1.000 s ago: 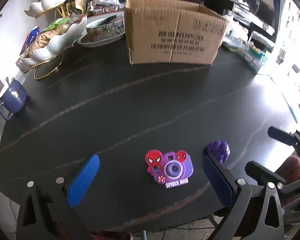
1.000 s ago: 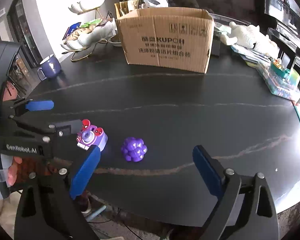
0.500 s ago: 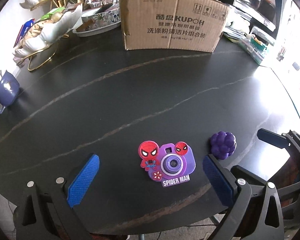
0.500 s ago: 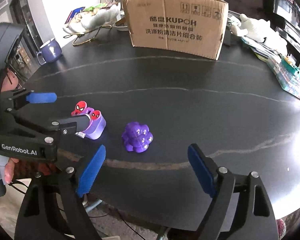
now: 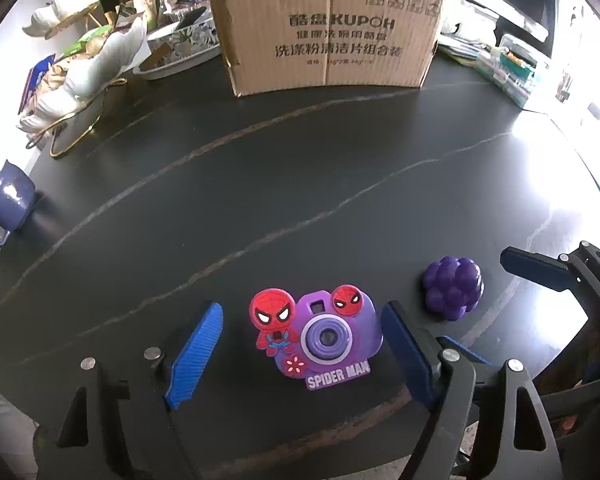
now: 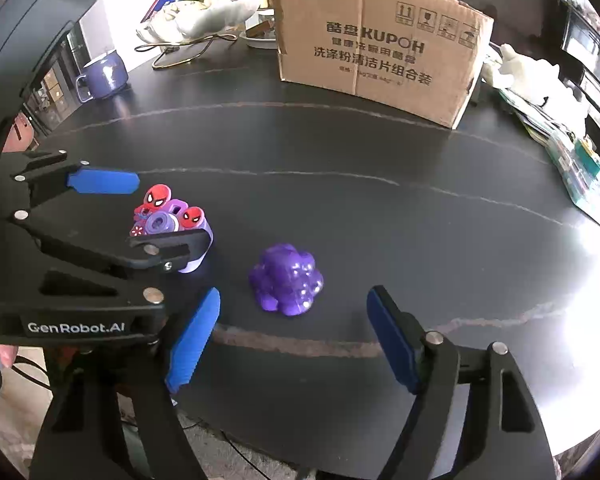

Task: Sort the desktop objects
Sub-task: 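Close right gripper on the purple grape ball while left gripper closes on the Spider-Man toy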

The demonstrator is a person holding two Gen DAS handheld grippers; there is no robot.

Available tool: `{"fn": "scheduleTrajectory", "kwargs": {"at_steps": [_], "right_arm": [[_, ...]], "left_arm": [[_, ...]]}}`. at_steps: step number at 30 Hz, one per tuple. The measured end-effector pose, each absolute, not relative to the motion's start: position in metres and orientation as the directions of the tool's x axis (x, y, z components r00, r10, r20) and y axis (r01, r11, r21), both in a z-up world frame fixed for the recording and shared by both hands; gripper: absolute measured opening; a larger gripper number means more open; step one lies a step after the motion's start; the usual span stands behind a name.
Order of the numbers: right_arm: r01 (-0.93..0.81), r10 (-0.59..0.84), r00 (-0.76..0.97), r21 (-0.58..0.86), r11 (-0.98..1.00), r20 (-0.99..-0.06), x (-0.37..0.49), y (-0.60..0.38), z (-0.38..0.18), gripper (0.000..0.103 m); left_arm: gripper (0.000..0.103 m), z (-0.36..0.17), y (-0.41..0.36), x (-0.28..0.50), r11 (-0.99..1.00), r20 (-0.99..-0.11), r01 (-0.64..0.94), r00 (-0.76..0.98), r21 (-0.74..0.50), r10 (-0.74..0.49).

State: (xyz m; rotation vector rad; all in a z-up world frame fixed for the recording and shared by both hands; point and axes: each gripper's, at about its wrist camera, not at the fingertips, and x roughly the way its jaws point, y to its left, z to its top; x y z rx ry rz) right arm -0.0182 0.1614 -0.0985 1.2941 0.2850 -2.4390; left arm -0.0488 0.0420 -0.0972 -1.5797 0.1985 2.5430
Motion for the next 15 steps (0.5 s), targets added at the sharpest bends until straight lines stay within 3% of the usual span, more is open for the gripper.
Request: {"fn": "scheduleTrajectory", "kwargs": {"at_steps": [10, 13, 15], "right_arm": [[0.415, -0.206, -0.499, -0.023, -0.909, -0.842, -0.0243, 0.1562, -0.1071, 0.065], [0.416, -0.21, -0.504, -0.023, -0.909, -0.838, -0.0252, 0.1575, -0.1068, 0.053], [0.416, -0.22, -0.502, -0.011, -0.909, -0.836, -0.0262, 0.1599, -0.1055, 0.04]], "left_arm": [[0.063, -0.1082, 0.0384, -0.053, -0.981, -0.916, -0.195, -0.392, -0.007, 0.085], [0.062, -0.1084, 0.0376, -0.0516, -0.981, -0.917, -0.193, -0.391, -0.009, 0.085], [0.061, -0.1084, 0.0376, -0.051, -0.981, -0.917, -0.192, -0.391, -0.008, 0.083]]}}
